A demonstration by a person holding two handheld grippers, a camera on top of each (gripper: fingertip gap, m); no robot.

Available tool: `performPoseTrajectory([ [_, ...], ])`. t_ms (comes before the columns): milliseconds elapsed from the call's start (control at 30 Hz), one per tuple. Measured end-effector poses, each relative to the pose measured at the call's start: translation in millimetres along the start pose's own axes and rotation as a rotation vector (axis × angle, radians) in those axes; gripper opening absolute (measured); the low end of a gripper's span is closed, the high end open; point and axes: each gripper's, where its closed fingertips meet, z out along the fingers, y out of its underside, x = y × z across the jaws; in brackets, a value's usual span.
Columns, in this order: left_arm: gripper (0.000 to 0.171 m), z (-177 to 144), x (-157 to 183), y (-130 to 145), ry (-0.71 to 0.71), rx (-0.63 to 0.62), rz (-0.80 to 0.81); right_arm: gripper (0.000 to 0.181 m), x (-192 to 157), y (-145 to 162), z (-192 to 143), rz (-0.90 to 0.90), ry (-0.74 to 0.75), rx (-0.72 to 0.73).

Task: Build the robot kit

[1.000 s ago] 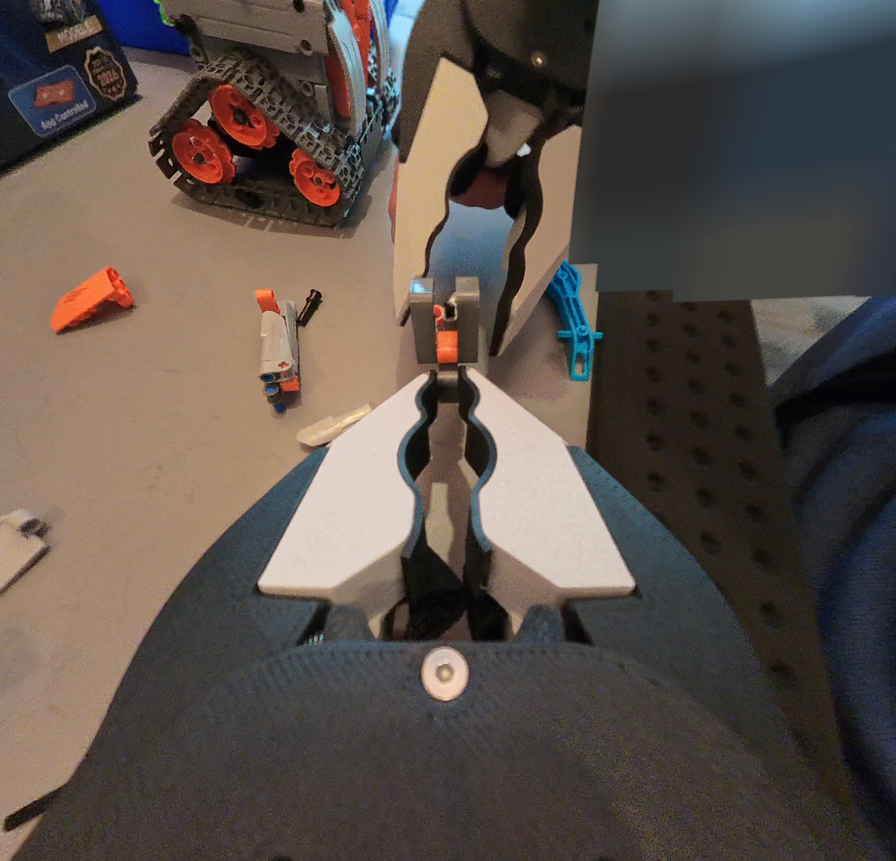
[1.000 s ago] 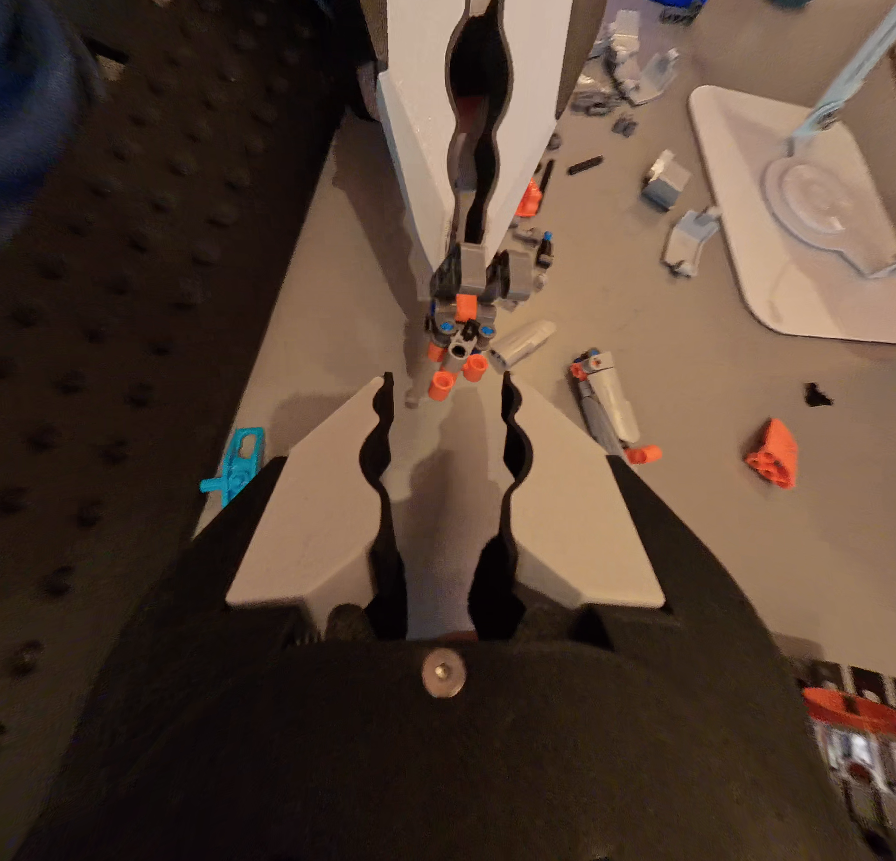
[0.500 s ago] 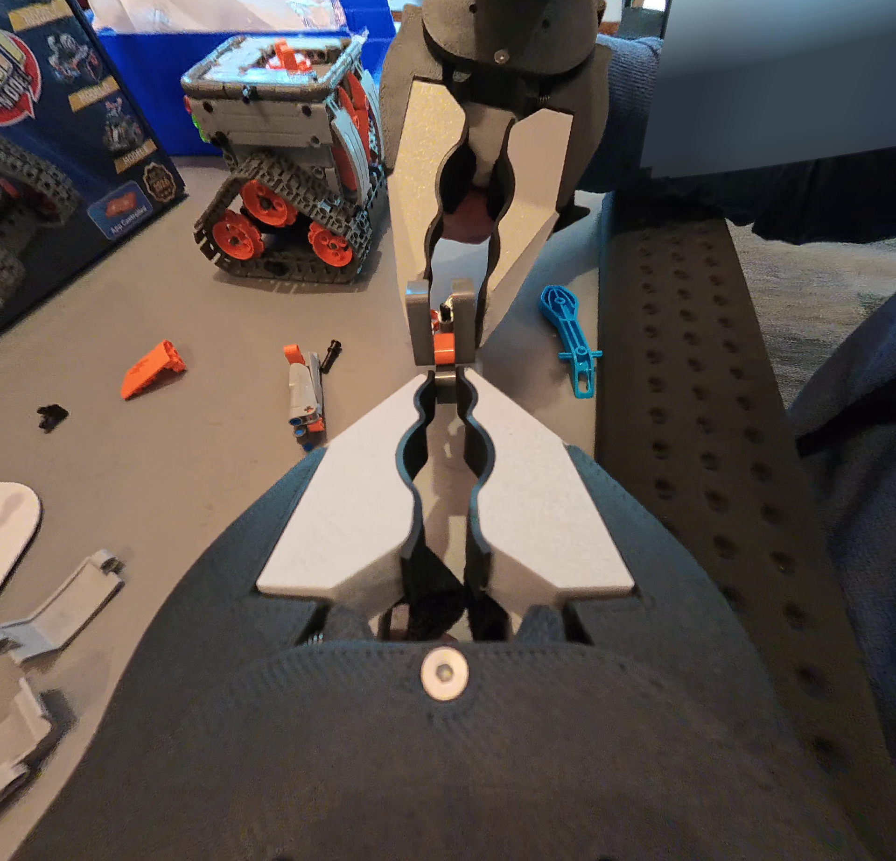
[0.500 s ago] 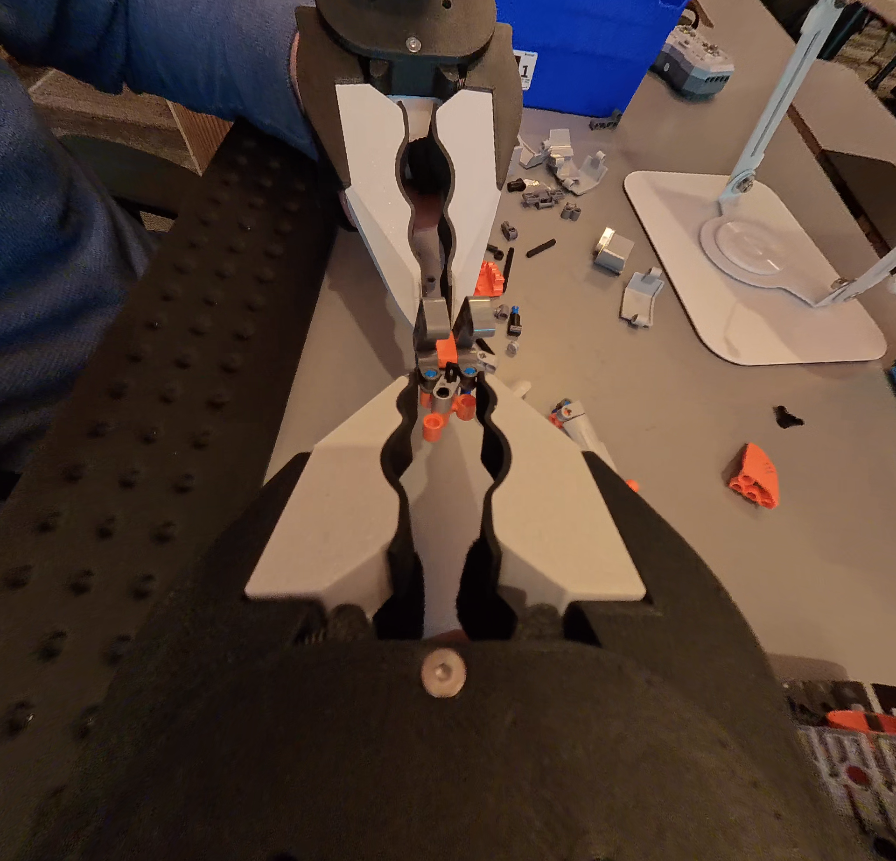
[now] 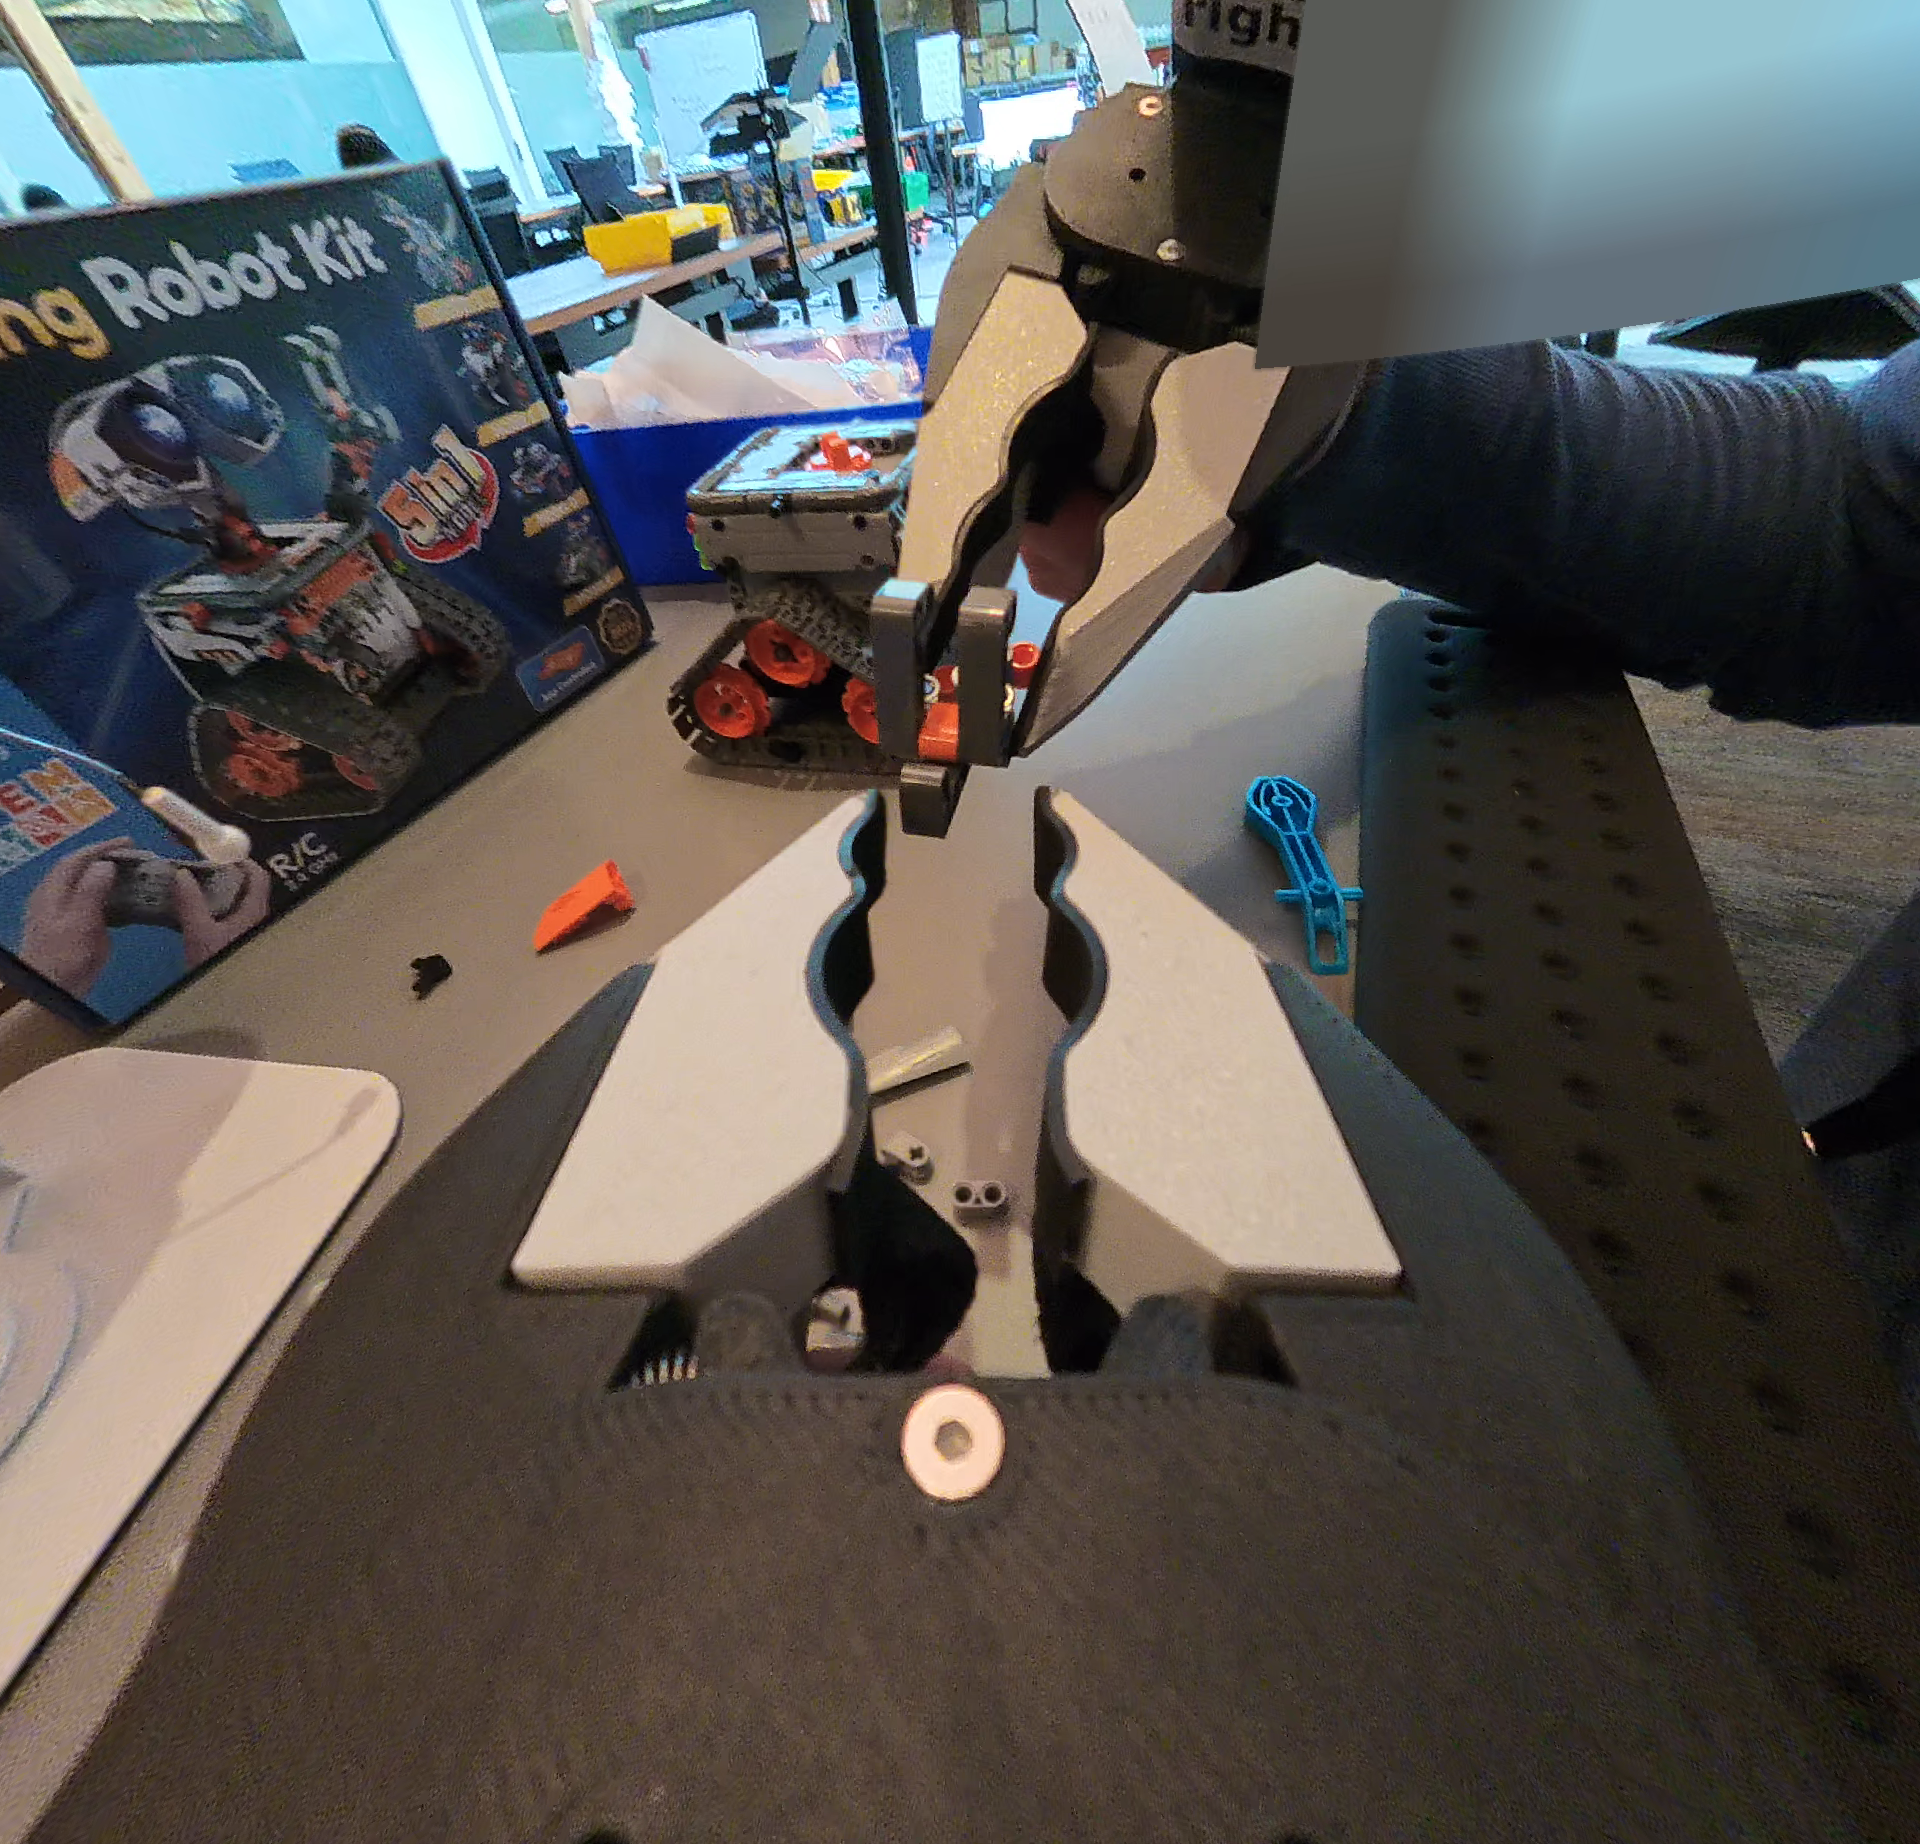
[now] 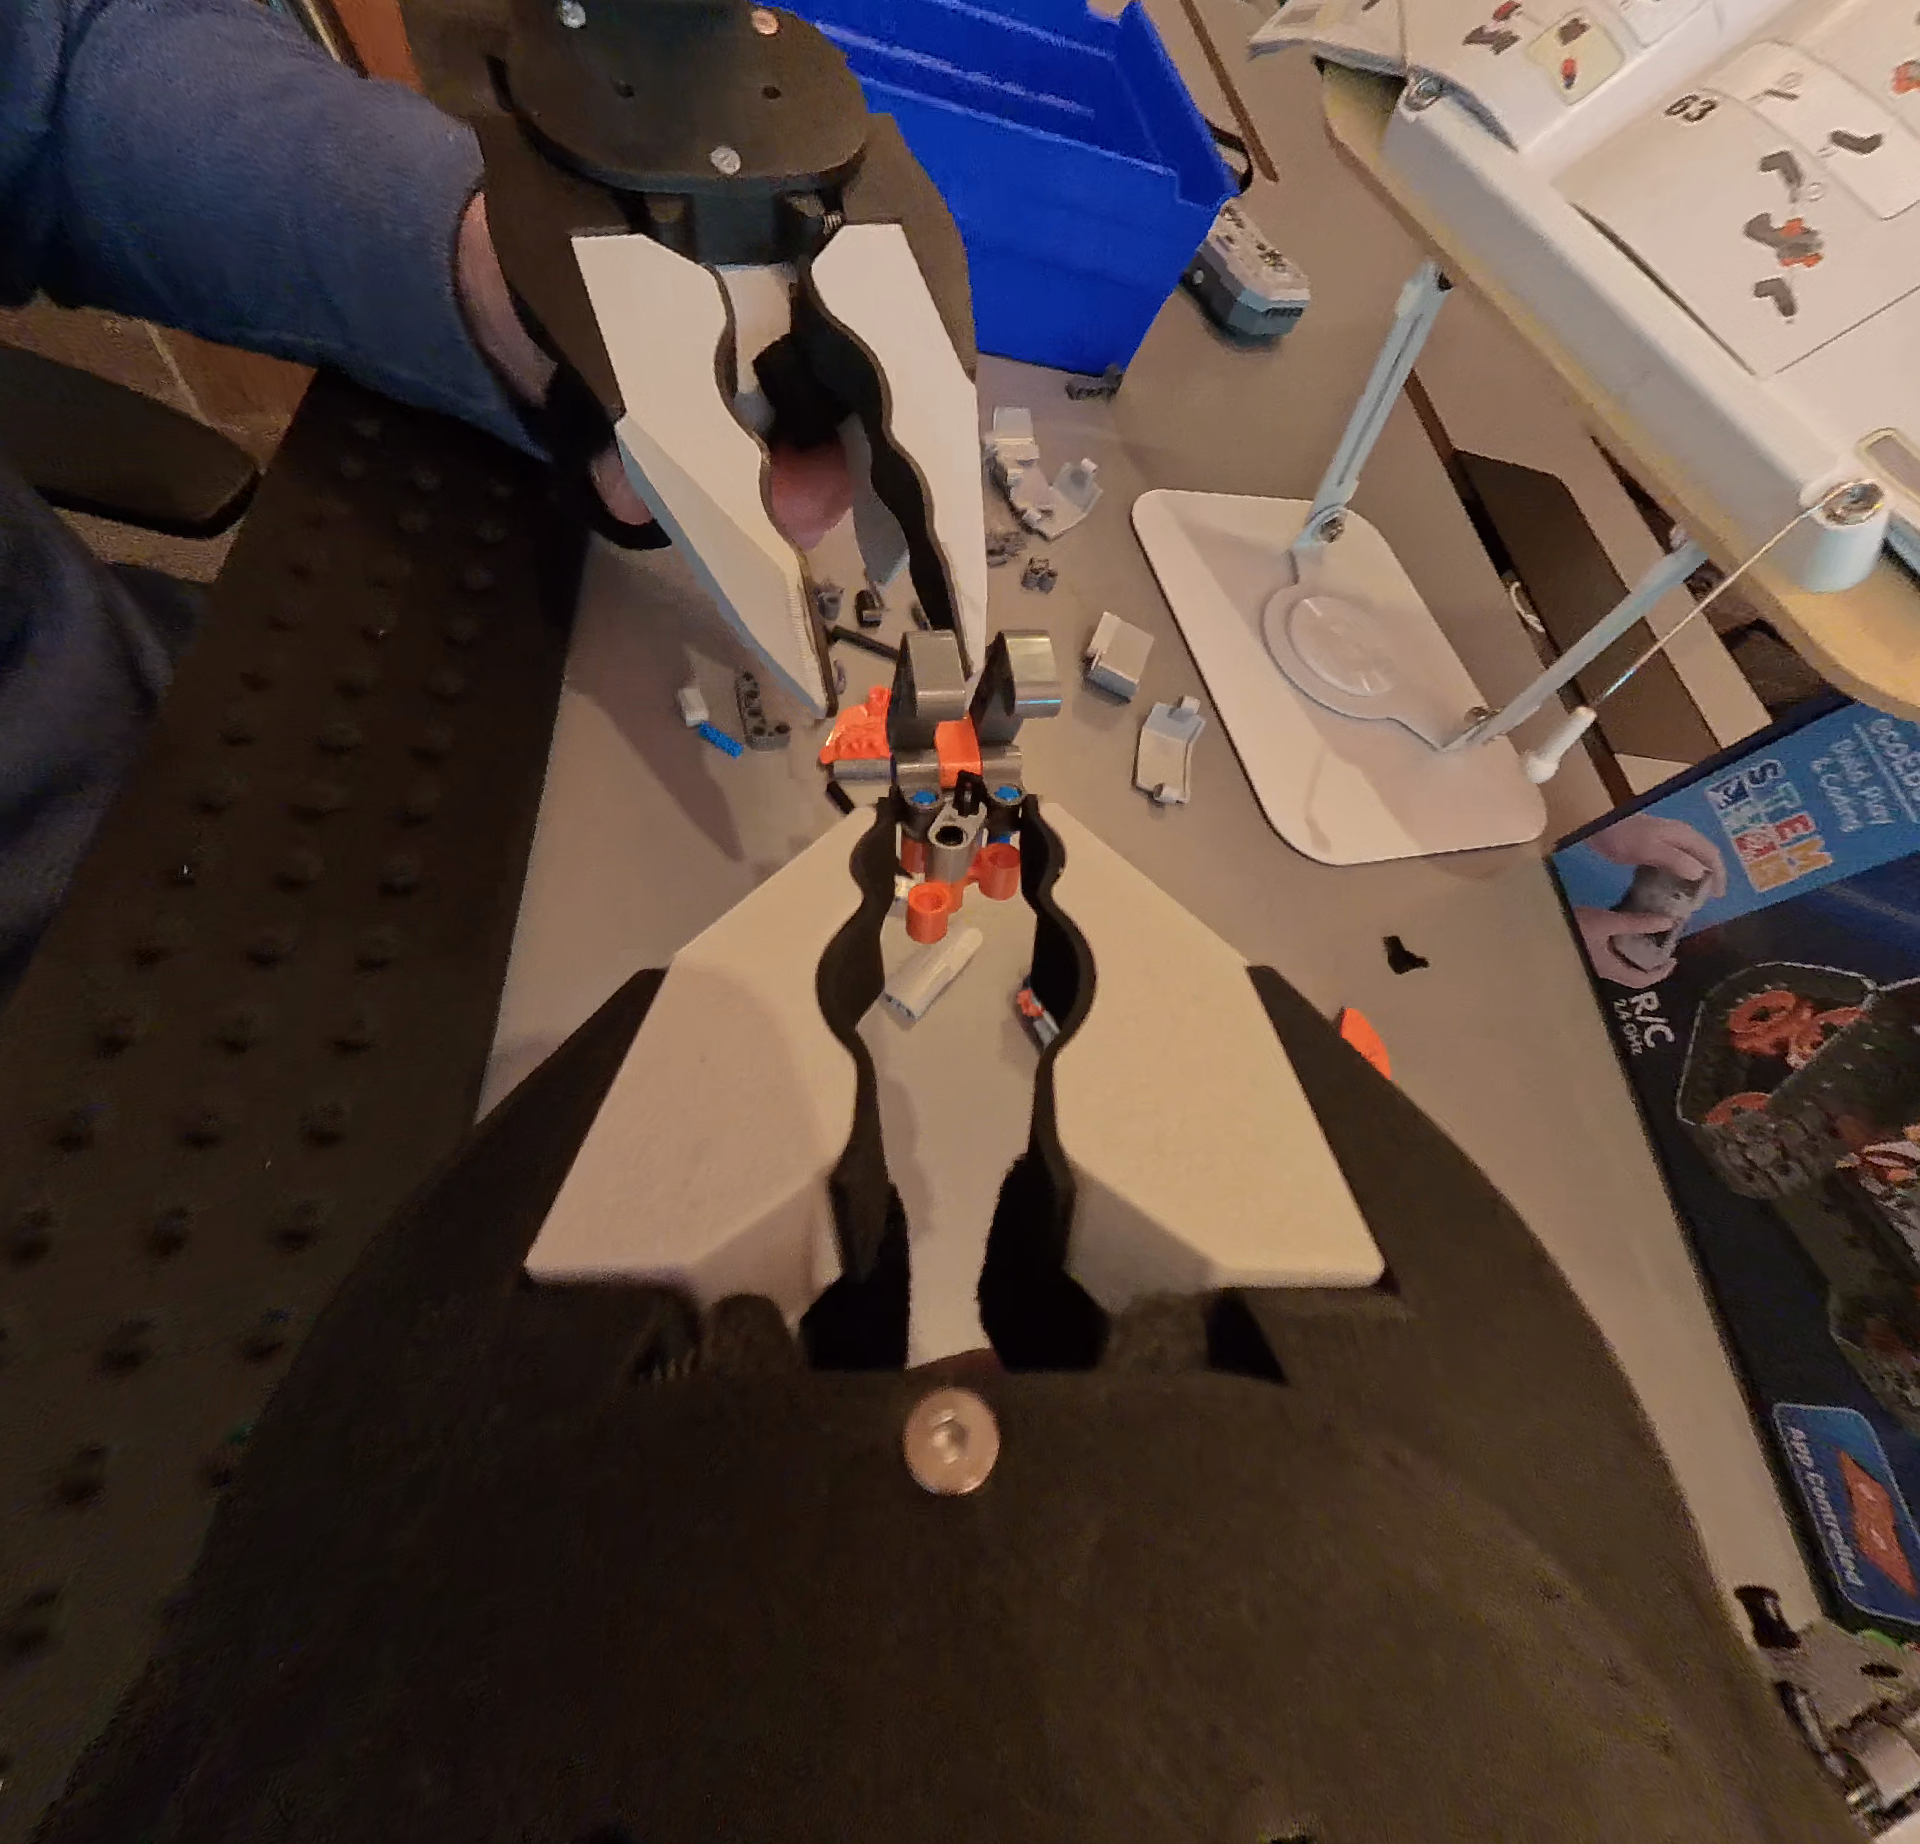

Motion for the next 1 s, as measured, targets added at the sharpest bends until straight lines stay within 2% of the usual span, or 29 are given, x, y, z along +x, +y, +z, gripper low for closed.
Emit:
performPoseTrajectory([
  [200,0.032,-10,-13,-1,-0.020,0.021,-0.053,0.021,-2,-15,12,0.011,-0.018,0.049],
  [367,0.034,-17,-21,-9,-0.041,0.072,-0.084,0.021,10,-18,15,0.047,0.041,0.098],
  [600,0.036,-14,-31,-11,-0.127,0.053,0.037,0.021,15,-10,16,0.126,0.007,0.151],
  [800,0.041,-6,-30,-18,-0.067,0.056,-0.010,0.021,14,-3,16,0.052,0.028,0.108],
  [1000,0.040,5,-22,-15,-0.009,-0.003,0.043,0.022,10,1,17,-0.015,0.041,0.077],
])
